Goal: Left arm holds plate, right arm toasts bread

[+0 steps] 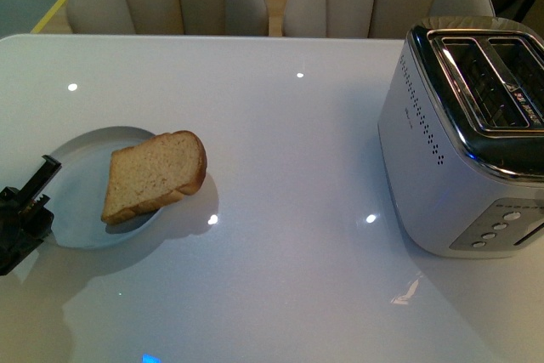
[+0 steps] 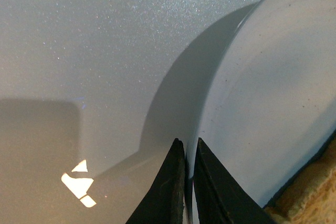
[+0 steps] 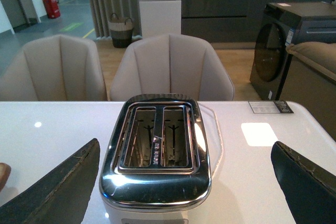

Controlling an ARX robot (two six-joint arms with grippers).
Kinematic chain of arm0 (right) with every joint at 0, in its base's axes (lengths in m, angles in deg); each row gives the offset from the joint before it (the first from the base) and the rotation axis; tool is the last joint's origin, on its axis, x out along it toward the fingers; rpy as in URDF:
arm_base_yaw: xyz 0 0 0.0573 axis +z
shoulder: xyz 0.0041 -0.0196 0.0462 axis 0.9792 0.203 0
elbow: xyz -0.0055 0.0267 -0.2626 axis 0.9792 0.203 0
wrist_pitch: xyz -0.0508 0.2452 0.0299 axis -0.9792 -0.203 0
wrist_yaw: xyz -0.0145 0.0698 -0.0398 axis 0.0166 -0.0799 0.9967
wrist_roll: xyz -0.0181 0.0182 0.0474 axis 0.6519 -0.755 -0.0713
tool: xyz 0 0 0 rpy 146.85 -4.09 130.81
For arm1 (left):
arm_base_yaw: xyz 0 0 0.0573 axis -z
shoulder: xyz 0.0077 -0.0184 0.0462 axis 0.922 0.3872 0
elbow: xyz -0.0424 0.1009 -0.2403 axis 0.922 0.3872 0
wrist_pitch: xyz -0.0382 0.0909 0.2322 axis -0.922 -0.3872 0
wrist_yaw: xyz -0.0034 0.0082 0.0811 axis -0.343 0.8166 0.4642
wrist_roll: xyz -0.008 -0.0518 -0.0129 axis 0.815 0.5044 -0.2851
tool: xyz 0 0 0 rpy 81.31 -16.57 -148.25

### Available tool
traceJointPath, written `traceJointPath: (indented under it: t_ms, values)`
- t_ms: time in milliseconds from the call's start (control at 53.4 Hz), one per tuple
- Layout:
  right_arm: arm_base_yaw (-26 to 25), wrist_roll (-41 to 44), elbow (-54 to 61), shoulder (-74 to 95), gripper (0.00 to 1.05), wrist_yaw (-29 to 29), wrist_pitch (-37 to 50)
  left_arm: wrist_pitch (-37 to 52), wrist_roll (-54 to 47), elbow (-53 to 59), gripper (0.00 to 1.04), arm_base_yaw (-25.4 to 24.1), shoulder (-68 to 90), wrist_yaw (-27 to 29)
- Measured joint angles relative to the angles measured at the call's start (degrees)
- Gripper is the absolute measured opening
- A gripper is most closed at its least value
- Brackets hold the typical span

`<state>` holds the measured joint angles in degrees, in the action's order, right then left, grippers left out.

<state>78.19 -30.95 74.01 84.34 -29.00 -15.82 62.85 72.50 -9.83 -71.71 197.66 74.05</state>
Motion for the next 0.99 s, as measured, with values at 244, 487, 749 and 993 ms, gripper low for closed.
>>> traceJointPath:
  t_ms: [244, 487, 749, 993]
  values:
    - [0.0, 0.0, 0.0, 0.0, 0.96, 0.0, 0.0, 2.01, 2.73, 5.64, 0.03, -1.79, -4.98, -0.81]
    - [0.0, 0.0, 0.0, 0.0, 0.96, 0.0, 0.0, 2.97, 3.15, 10.58, 0.03, -3.61, -11.47, -0.9]
    - [0.0, 0.0, 0.0, 0.0, 0.96, 0.0, 0.0, 1.49, 3.13, 15.12, 0.03, -4.2, -21.88, -1.33]
    - [0.0, 0.0, 0.0, 0.0, 0.96, 0.0, 0.0, -4.96, 3.13, 15.76, 0.03, -1.9, -33.88, -1.44]
